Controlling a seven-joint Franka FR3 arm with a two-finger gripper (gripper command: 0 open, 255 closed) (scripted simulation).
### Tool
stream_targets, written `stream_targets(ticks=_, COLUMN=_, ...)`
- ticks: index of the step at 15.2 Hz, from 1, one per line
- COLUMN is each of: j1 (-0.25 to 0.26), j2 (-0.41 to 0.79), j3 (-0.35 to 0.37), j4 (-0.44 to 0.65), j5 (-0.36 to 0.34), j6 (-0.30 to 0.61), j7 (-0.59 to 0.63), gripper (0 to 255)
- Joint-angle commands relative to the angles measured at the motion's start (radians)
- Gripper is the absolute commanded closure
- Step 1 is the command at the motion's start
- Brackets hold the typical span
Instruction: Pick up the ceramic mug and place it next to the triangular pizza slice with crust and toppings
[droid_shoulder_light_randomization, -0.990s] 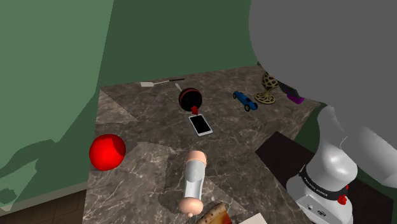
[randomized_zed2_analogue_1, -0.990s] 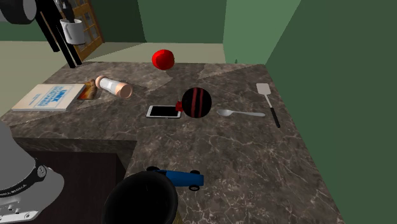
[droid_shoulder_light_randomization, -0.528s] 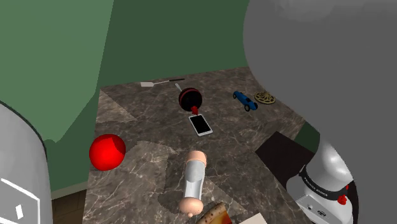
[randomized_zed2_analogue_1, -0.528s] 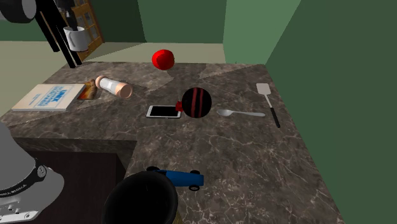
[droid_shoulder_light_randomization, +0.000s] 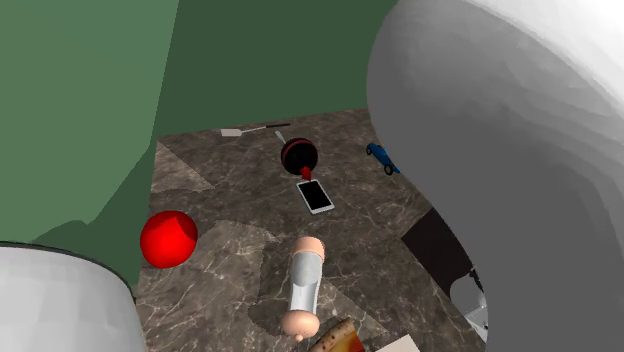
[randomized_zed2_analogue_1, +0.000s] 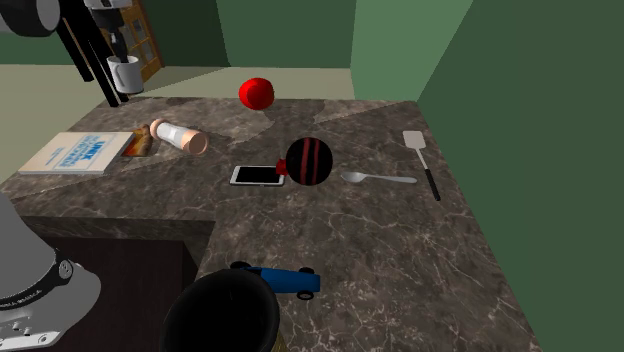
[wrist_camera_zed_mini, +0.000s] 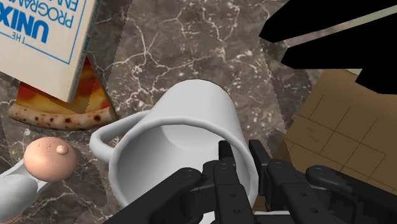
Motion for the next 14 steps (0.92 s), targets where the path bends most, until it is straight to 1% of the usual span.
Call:
stream_targets(ticks=1, j1=-0.003, j2=0.004, j3=-0.002, j4=-0.022, j5=-0.003, j6=0.026, j7=0.002, gripper=255)
stream_targets(ticks=11, j1=-0.011, j2=0.035, j3=-0.016, j4=-0.113, j5=-0.025, j6=0.140, j7=0.017, gripper=255)
stream_targets(ticks=14, j1=-0.011, j2=0.039, j3=-0.017, j4=-0.119, j5=-0.027, j6=0.150, j7=0.019, gripper=255)
